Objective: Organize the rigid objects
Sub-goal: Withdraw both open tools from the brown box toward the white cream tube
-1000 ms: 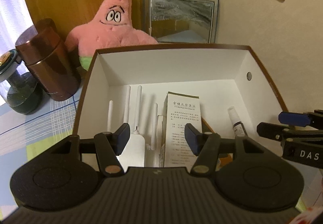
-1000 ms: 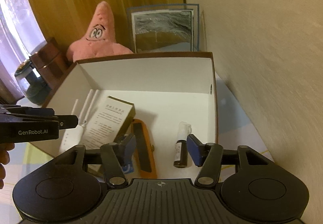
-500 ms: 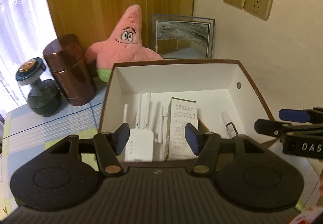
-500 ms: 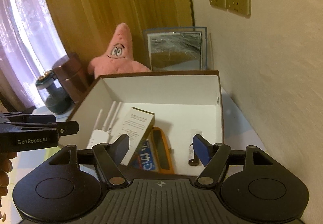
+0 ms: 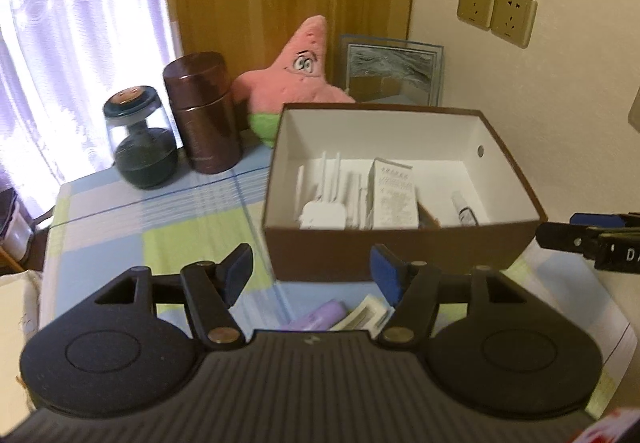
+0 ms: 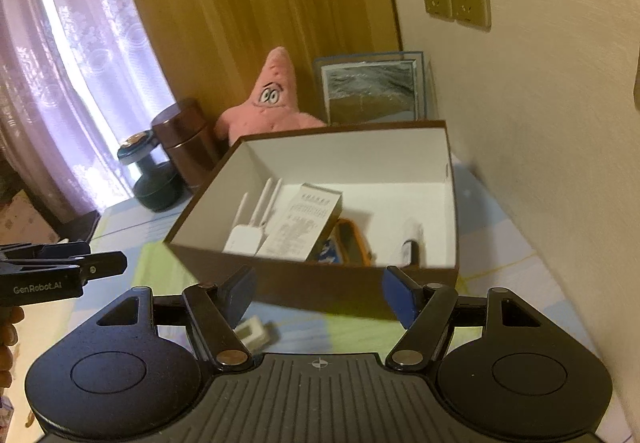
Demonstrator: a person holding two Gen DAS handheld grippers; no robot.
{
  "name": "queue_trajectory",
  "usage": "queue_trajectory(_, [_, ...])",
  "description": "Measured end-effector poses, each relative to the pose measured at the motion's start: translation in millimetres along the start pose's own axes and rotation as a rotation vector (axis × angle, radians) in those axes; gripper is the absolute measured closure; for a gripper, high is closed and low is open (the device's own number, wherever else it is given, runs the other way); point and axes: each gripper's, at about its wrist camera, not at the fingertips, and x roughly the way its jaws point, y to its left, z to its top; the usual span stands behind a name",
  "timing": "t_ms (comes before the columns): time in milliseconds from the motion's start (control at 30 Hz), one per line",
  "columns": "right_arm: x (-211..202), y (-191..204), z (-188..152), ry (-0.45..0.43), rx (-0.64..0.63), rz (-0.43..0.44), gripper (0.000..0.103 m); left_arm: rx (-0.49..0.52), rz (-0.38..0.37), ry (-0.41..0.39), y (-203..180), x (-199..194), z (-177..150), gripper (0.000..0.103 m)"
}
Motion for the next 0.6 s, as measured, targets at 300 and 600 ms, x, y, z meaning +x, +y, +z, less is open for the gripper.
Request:
queue_trajectory(300, [1.2, 26.0, -39.4, 0.079, -0.042, 0.049, 0.036, -0.056, 0.052, 0.043, 25.3, -30.3, -46.6, 0.041])
queue_trajectory(600, [9.6, 53.4, -70.3, 0.146, -0.100, 0.109, 0.036, -0.112, 0.085, 0.129, 39.0, -31.7, -89.1, 0.041])
